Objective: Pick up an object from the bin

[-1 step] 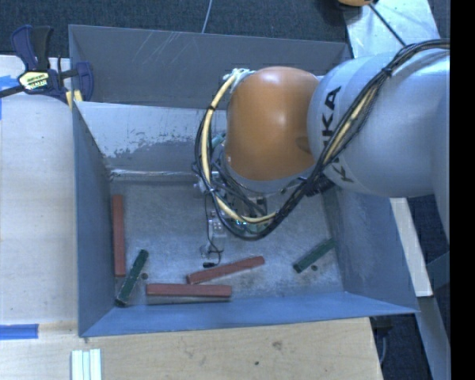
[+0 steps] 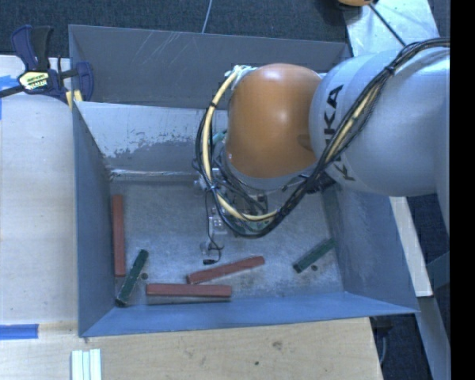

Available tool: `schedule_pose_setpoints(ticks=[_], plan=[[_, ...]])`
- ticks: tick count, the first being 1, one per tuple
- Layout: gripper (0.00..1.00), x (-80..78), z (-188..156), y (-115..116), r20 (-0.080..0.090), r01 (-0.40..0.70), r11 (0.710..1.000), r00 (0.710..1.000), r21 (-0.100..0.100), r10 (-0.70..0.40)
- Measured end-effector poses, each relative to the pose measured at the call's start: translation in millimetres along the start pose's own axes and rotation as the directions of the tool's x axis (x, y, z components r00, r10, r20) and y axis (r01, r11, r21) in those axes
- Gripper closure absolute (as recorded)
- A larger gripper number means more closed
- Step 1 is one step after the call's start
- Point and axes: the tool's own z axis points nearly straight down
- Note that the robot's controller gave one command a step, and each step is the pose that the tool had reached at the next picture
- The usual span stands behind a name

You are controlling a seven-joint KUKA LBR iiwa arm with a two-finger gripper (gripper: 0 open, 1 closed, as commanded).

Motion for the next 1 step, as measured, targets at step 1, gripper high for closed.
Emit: schedule_pose_setpoints(ticks=[1], plan=[[0.00, 15.4, 52.7, -13.4, 0.002, 0.137, 0.991, 0.991, 0.001, -0.137]])
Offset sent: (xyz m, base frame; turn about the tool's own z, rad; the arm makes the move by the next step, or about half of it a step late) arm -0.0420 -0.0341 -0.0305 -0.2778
